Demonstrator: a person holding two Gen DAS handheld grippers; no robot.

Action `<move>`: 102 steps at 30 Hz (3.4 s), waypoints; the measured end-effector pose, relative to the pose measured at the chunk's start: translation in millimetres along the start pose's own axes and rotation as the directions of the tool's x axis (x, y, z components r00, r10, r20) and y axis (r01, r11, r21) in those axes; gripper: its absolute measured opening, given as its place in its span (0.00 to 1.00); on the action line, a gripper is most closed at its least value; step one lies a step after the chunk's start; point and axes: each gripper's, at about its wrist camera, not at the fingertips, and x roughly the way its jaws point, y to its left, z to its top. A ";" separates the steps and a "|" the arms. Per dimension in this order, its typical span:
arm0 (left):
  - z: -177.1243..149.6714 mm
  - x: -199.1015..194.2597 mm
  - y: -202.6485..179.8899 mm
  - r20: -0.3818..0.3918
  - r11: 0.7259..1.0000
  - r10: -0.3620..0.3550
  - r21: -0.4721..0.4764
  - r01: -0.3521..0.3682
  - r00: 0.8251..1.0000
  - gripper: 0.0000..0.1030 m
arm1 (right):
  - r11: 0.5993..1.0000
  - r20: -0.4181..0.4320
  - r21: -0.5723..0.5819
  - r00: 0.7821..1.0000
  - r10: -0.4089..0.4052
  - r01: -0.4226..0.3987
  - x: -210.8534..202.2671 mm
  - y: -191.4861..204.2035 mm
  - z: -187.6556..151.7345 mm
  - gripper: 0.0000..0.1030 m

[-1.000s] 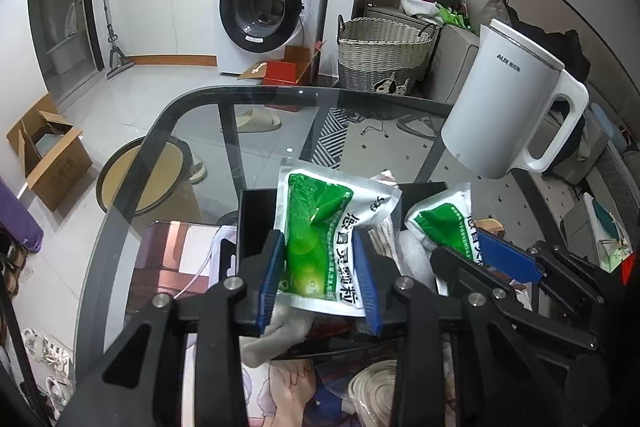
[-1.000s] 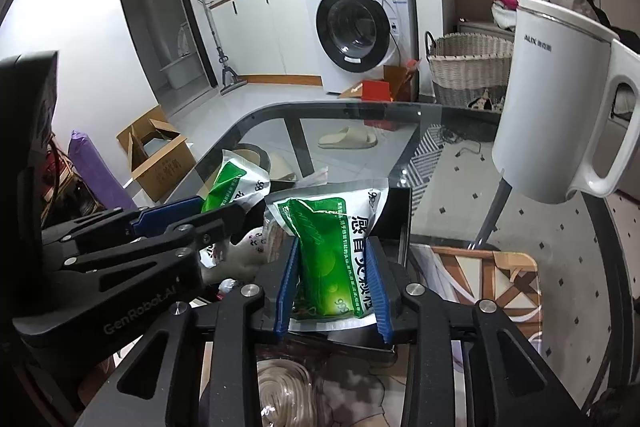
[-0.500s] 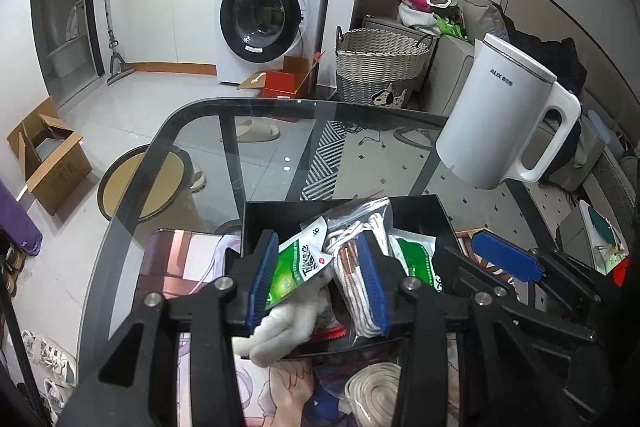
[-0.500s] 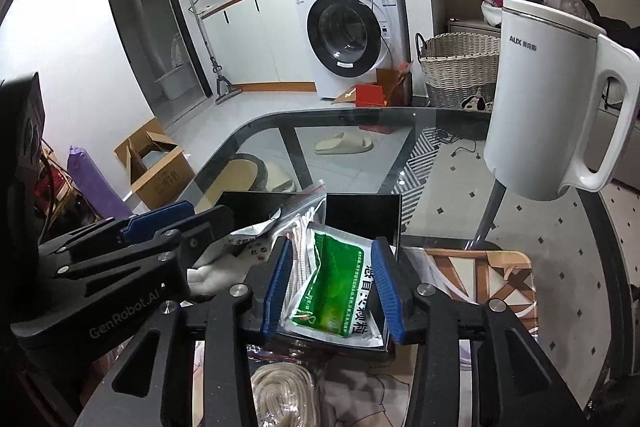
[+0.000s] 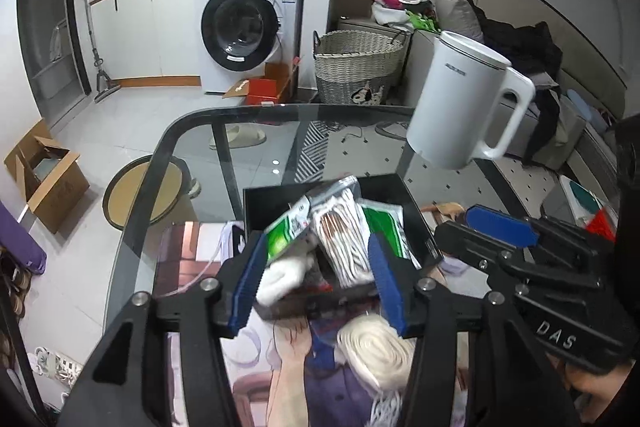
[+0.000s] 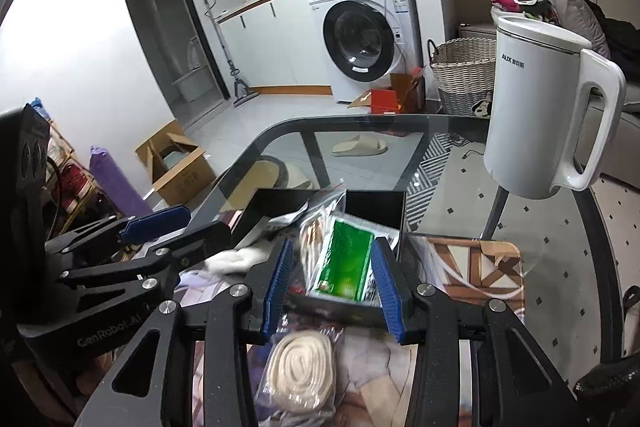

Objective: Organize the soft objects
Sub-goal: 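Lower the left tool to the white cable while the right tool lowers to the rope bag, then close the left tool on the white cable while the right tool closes on the rope bag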

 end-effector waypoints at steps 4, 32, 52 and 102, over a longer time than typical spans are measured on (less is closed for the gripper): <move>-14.2 -9.7 -0.5 -0.046 0.999 -0.037 0.010 0.038 0.998 0.50 | 1.000 -0.057 -0.017 0.998 0.009 -0.010 -11.3 3.3 -13.8 0.40; -138.3 31.6 -33.8 -0.415 0.945 -0.003 0.297 0.138 0.910 0.26 | 0.998 -0.318 -0.030 0.947 0.038 -0.050 53.3 14.8 -80.5 0.49; -121.0 33.4 20.5 -0.368 0.976 0.108 0.218 -0.027 0.924 0.26 | 0.988 -0.395 -0.153 0.916 -0.074 0.014 83.8 17.2 -104.4 0.53; -119.6 51.6 -2.9 -0.379 0.980 0.061 0.196 0.016 0.923 0.25 | 0.950 -0.372 -0.311 0.922 -0.111 -0.011 72.3 29.2 -134.0 0.42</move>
